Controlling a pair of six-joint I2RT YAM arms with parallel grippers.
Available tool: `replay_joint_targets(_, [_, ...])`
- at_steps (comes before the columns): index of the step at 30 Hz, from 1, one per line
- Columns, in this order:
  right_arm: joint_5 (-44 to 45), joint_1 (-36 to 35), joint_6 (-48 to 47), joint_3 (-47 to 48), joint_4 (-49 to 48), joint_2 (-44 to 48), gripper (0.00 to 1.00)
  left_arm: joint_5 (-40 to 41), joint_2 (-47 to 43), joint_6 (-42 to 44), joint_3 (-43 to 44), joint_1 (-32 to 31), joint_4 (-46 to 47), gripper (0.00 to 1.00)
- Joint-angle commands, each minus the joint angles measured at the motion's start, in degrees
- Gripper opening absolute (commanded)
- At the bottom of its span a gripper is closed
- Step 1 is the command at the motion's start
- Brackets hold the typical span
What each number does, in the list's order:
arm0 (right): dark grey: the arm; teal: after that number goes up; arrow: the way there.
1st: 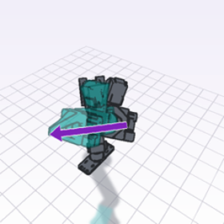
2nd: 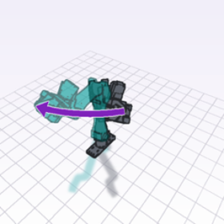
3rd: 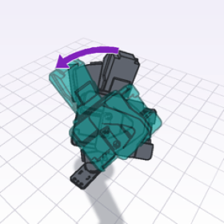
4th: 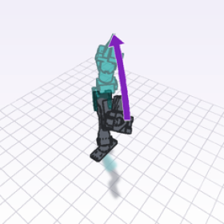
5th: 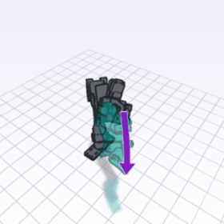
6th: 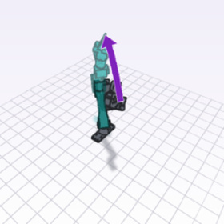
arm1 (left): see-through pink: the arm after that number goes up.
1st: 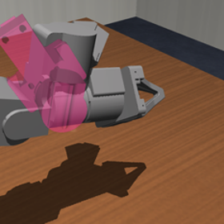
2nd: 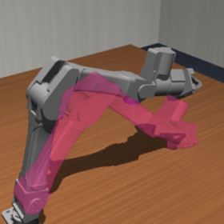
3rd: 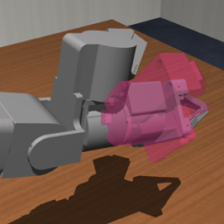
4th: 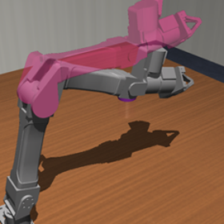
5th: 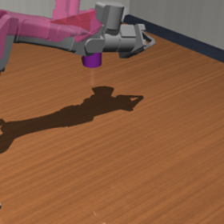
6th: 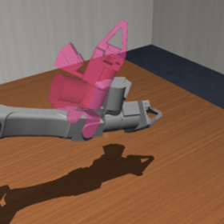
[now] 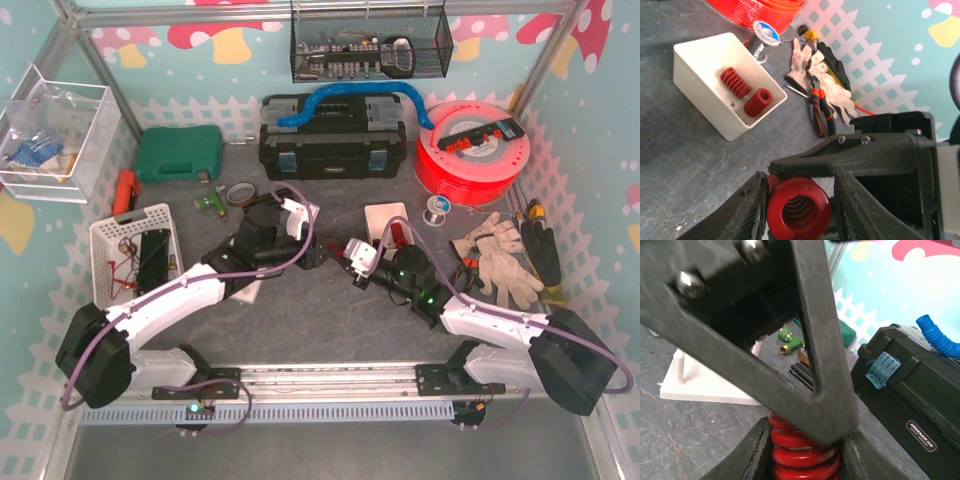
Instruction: Install the large spring
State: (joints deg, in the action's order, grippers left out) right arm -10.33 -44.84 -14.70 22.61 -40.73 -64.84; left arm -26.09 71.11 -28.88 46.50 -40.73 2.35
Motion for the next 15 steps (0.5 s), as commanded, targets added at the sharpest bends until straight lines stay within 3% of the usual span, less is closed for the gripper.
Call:
replay_joint_targets(1, [1.12,-0.82,-0.78,-0.36,-4.64,-0.36,0.0,-0.95,2.65,1.46,3.43,-1.23,-2.92,0.38])
replay_joint_targets(11, [3.78,-0.95,-0.5,-0.53,-5.06,-0.93,0.0,-1.87,5.4,1.54,5.06,-1.63,-5.85,0.36])
replay_joint_targets(15, [4.95,-1.04,-0.35,-0.35,-5.15,-1.41,0.0,-1.06,5.79,1.66,5.06,-1.64,-7.3,0.47])
